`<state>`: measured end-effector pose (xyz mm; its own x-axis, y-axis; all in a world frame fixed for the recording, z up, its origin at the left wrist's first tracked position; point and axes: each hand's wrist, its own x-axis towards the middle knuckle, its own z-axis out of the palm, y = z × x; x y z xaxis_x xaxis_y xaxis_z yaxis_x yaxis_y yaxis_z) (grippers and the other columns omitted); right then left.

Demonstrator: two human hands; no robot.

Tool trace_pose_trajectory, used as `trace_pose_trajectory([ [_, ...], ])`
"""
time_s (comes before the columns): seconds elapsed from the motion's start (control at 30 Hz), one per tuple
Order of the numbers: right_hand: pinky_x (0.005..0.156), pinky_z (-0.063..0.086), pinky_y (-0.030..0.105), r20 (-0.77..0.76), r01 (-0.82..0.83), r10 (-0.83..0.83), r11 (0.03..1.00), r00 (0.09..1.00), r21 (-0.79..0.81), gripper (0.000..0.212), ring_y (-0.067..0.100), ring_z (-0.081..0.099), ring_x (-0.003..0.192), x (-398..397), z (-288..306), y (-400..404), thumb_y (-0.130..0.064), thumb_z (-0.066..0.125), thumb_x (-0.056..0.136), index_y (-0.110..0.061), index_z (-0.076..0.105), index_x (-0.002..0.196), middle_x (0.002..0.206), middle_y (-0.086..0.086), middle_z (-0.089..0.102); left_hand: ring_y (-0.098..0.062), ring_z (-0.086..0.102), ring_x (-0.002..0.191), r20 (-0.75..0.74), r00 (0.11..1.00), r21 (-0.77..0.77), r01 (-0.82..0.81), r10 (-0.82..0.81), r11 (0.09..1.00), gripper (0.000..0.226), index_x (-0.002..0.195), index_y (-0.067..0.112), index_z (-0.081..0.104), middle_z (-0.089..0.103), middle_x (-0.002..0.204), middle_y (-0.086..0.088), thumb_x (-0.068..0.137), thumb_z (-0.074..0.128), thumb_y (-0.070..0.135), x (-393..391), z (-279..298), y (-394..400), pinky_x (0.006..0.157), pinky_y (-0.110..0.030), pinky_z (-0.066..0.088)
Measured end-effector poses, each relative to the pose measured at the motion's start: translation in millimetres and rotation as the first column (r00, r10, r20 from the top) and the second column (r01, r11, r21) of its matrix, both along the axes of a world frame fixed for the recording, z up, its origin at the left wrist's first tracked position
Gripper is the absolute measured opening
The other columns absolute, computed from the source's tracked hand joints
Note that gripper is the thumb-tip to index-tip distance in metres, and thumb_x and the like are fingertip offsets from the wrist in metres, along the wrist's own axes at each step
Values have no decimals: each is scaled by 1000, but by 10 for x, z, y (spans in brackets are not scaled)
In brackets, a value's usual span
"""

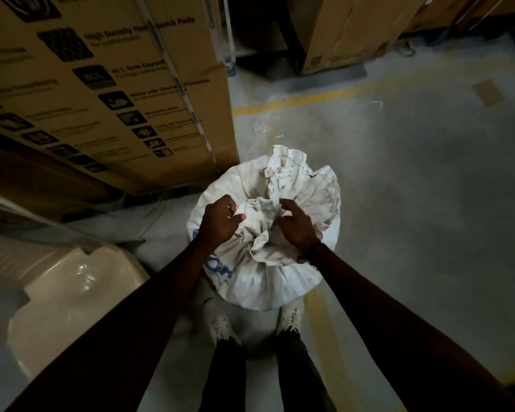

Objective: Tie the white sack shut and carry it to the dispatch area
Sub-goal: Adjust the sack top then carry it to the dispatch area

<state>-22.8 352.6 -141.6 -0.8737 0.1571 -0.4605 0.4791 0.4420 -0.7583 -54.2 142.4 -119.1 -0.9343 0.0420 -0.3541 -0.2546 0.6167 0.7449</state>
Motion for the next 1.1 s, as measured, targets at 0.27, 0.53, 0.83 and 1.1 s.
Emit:
trace_pose_trajectory([
  [0.27,104,44,40,157,-458,452,889,878,2,55,44,59,128,127,14,-645,-27,57,101,7,52,144,142,31,59,-19,61,81,-434,891,19,160,-136,987,15,86,10,56,61,85,-1,74,62,4,112,417,206,76,-32,51],
  [0.53,79,49,34,-4,134,-134,989,991,64,45,39,72,92,125,-331,-570,-17,54,71,3,65,110,97,21,75,-34,72,107,183,981,88,56,-71,995,30,106,0,69,76,109,-18,83,50,7,-63,-272,447,97,-43,56],
  [0.83,110,41,37,115,-263,239,914,964,307,65,39,56,132,152,-585,-45,-11,50,75,-3,59,139,141,23,59,-33,52,131,167,948,-192,302,-272,934,40,129,28,64,55,137,-13,90,73,22,50,-851,418,108,-46,46],
  [1.1,74,49,47,142,-535,585,582,799,612,32,44,62,101,-21,-848,76,-30,48,90,-11,72,99,87,19,72,-30,71,70,-155,762,-720,349,-629,599,28,69,16,75,71,77,-8,77,48,18,298,-1127,729,81,-42,37],
])
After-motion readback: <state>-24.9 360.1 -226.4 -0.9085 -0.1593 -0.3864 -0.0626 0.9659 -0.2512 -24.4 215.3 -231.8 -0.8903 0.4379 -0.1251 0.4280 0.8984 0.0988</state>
